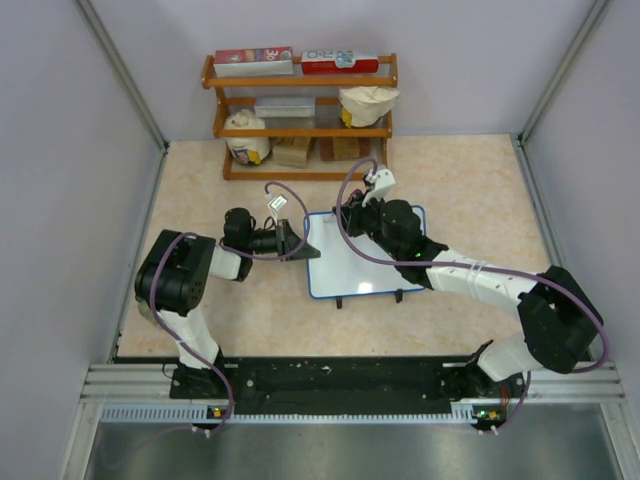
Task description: Write a sentence on the whiteboard
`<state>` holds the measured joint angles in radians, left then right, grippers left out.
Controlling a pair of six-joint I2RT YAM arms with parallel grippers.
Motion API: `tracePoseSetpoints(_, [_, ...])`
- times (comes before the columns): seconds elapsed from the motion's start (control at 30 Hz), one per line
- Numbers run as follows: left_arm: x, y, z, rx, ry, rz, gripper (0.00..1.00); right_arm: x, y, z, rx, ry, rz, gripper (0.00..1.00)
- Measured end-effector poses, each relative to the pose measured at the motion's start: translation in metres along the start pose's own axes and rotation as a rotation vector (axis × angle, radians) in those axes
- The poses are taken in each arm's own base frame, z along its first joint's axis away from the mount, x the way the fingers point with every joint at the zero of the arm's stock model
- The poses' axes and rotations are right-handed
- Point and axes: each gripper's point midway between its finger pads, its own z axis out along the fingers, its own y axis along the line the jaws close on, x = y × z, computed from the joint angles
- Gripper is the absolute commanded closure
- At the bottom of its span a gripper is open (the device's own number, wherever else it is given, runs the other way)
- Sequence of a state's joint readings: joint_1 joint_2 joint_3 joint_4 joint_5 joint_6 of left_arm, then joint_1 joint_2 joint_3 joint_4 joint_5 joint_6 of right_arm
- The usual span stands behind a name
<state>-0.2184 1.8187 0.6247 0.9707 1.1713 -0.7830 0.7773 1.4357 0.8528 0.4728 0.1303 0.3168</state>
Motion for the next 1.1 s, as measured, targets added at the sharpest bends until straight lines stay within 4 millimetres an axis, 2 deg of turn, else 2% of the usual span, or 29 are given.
tracePoseSetpoints(0.27, [0.000,0.000,0.000,0.005,0.000,0.004,1.00,-0.004,0.000,0.001,0.001,-0.015,0.002,1.00])
tracePoseSetpoints(0.57, [0.000,0.001,0.000,0.004,0.000,-0.009,1.00,0.002,0.000,0.007,0.005,-0.005,0.001,1.00])
tracePoseSetpoints(0.93, [0.001,0.001,0.000,0.006,0.001,-0.015,1.00,0.003,-0.001,0.007,0.008,-0.005,0.001,1.00])
tracePoseSetpoints(1.1, [0.002,0.002,0.000,0.005,0.002,-0.024,1.00,0.010,-0.002,0.004,0.004,-0.006,0.012,1.00])
